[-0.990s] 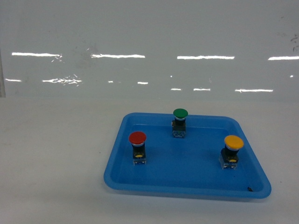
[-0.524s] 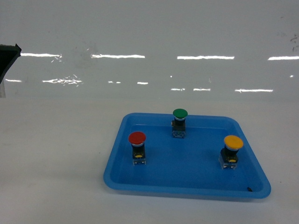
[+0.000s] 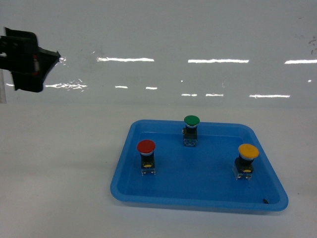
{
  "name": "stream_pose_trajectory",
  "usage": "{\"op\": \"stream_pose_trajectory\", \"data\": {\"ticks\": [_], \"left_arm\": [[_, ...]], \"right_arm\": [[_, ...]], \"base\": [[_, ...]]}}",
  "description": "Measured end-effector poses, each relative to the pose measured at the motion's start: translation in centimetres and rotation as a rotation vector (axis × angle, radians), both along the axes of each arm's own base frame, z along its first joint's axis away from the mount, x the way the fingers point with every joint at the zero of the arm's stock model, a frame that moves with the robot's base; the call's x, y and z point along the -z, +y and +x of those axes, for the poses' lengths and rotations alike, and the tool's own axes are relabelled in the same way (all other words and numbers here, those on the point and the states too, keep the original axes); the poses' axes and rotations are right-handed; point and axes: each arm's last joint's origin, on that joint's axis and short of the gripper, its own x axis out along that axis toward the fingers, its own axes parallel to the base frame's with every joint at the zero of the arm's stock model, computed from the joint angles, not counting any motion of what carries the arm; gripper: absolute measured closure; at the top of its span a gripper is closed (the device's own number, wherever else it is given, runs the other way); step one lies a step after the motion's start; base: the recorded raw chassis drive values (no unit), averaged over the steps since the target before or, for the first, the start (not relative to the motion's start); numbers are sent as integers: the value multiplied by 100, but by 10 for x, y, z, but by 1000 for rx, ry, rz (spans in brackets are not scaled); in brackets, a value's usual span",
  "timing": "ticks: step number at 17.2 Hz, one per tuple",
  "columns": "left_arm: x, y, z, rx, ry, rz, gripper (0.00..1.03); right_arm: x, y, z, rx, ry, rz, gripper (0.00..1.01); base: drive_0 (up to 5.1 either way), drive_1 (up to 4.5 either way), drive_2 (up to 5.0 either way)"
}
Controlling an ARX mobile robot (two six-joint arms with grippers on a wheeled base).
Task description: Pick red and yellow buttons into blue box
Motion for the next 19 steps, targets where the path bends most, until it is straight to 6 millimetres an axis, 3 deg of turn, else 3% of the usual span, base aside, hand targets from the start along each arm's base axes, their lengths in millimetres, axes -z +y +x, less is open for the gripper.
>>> {"op": "stream_pose_trajectory", "data": {"ticks": [2, 6, 11, 14, 17, 19], "left_arm": [[9, -3, 5, 11, 36, 19, 5], [7, -3, 4, 9, 26, 19, 5], [7, -2, 4, 5, 25, 20, 5], [7, -3, 4, 8, 26, 20, 5], [7, -1, 4, 2, 25, 21, 5], [7, -3, 4, 9, 25, 22, 5]], "right_arm": [[-2, 1, 1, -1, -11, -22, 3], [-2, 1, 2, 5, -14, -33, 3], [27, -35, 44, 171, 41, -46, 3], [21, -52, 41, 203, -2, -33, 3], [35, -89, 26, 331, 31, -26, 3], [39, -96, 26, 358, 49, -36, 3]], "base": [[0, 0, 0], [0, 0, 0], [0, 0, 0], [0, 0, 0], [0, 0, 0], [0, 0, 0]]}}
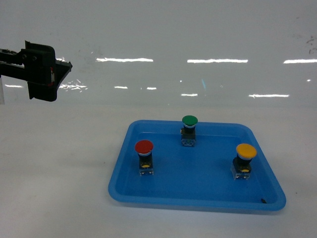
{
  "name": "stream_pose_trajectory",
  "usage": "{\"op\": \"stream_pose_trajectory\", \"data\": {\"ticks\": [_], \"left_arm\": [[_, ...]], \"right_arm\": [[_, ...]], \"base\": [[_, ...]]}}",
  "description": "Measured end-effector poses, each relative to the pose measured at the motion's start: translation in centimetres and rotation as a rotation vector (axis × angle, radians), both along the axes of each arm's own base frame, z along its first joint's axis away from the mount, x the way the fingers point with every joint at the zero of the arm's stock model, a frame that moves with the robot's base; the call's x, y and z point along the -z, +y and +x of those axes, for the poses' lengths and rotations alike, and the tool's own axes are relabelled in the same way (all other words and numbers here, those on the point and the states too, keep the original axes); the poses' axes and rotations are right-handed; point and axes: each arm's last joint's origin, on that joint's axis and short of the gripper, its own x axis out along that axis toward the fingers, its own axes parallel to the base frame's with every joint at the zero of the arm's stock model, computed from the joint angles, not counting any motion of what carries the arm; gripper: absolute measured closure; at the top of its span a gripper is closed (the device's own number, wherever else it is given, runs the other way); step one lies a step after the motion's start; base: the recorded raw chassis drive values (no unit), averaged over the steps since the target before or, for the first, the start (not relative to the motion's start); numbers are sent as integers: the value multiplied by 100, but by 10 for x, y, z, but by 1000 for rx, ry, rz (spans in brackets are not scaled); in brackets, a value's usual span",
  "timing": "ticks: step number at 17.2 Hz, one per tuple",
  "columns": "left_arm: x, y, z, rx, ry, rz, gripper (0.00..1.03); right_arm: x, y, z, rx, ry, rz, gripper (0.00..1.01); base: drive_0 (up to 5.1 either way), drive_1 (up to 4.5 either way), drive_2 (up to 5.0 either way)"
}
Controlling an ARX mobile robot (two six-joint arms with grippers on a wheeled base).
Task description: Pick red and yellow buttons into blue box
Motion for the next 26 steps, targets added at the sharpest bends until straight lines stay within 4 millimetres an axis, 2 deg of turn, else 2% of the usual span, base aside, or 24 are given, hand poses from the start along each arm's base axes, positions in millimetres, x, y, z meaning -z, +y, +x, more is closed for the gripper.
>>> {"op": "stream_pose_trajectory", "data": {"ticks": [7, 12, 14, 19, 24, 26], "left_arm": [[0, 1, 0, -3, 0, 0, 5], [0, 1, 0, -3, 1, 1, 5], [0, 1, 0, -3, 0, 1, 5], [0, 1, 0, -3, 1, 1, 5], [0, 1, 0, -3, 0, 1, 5], [0, 1, 0, -3, 0, 1, 5]], "right_arm": [[-4, 2, 0, -7, 2, -28, 3], [9, 28, 13, -88, 92, -24, 3], [9, 38, 16, -137, 95, -10, 3], [27, 47, 25, -244, 195, 103, 3], [15, 61, 24, -483, 199, 234, 3], [10, 66, 22, -502, 196, 216, 3]], "base": [[0, 0, 0], [0, 0, 0], [0, 0, 0], [0, 0, 0], [0, 0, 0], [0, 0, 0]]}}
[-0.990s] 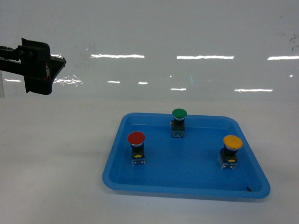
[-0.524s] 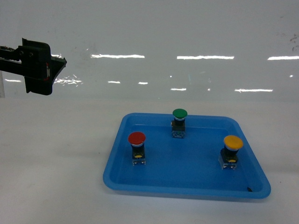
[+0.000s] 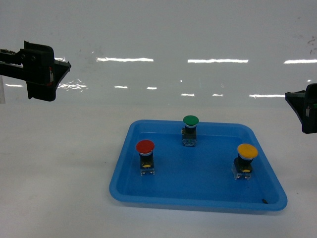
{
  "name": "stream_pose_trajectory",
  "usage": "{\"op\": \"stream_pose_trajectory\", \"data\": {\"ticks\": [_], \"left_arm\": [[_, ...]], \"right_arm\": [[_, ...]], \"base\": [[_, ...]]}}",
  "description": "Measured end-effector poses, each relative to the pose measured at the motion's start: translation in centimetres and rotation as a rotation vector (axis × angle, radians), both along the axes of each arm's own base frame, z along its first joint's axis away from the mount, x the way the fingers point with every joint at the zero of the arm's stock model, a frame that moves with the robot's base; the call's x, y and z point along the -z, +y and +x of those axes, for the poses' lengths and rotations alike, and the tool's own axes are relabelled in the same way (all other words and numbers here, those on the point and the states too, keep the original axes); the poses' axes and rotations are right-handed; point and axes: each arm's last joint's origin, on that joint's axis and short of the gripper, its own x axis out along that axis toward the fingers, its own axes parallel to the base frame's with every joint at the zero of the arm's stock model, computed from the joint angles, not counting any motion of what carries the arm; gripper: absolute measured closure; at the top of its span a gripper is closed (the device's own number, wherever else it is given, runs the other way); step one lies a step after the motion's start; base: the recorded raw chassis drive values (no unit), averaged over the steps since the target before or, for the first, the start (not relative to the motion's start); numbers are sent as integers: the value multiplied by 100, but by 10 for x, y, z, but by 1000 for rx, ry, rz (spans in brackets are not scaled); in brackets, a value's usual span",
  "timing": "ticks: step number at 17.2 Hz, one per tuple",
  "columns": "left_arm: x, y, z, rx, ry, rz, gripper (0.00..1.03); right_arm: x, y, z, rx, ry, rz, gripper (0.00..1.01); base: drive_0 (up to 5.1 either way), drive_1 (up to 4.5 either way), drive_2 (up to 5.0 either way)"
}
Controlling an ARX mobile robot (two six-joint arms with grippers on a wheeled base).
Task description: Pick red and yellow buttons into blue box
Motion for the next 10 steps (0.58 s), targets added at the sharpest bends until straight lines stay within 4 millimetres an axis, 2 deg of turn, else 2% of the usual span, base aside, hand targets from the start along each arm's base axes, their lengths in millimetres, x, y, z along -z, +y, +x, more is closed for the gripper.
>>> {"op": "stream_pose_trajectory", "data": {"ticks": [5, 8, 10], "left_arm": [[0, 0, 0, -1, 0, 0, 5], [0, 0, 0, -1, 0, 0, 5], [0, 0, 0, 0, 0, 0, 5]], "right_arm": [[2, 0, 3, -11, -14, -29, 3], [33, 6, 22, -44, 84, -55, 3], [25, 14, 34, -75, 47, -73, 3]], "base": [[0, 0, 0], [0, 0, 0], [0, 0, 0]]}}
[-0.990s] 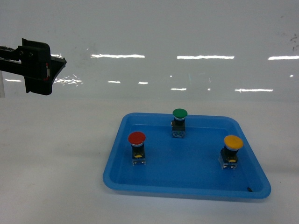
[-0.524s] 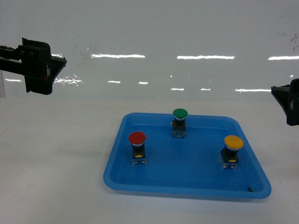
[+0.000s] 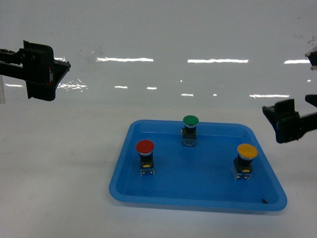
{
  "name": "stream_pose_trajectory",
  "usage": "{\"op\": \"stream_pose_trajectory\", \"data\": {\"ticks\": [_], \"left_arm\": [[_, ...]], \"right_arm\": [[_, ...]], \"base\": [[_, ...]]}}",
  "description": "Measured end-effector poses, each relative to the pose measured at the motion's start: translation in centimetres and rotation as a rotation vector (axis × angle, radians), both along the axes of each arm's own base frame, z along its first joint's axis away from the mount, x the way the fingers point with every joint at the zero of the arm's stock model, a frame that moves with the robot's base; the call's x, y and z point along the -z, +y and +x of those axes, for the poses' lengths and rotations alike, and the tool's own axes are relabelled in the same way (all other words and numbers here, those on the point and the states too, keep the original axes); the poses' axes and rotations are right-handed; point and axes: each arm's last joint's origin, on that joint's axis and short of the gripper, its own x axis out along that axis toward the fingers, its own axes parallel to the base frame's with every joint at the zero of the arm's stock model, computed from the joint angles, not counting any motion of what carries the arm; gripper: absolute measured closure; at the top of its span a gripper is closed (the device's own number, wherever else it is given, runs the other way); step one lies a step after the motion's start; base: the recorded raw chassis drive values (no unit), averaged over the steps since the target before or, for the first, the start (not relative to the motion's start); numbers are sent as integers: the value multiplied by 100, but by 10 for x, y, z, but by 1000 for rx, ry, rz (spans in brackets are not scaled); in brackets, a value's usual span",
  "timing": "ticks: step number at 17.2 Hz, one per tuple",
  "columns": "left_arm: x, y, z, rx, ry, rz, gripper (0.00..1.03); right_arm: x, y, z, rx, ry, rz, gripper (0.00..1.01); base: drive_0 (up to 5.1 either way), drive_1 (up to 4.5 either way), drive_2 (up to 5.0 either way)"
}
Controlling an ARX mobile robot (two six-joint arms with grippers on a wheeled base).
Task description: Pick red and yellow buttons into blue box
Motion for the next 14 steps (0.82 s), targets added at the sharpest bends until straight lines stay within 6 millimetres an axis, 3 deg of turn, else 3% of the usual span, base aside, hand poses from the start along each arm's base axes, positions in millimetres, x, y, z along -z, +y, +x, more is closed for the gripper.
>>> {"op": "stream_pose_trajectory", "data": {"ticks": [2, 5, 8, 14], "left_arm": [[0, 0, 0, 0, 0, 0, 5], [0, 0, 0, 0, 0, 0, 5], [0, 0, 0, 0, 0, 0, 5], [0, 0, 0, 0, 0, 0, 5]], "right_arm": [[-1, 7, 13, -32, -7, -8, 3], [19, 11, 24, -58, 66, -17, 3], [14, 12, 43, -78, 50, -16, 3], [25, 34, 41, -234, 121, 52, 3]], "base": [[0, 0, 0], [0, 0, 0], [0, 0, 0], [0, 0, 0]]}}
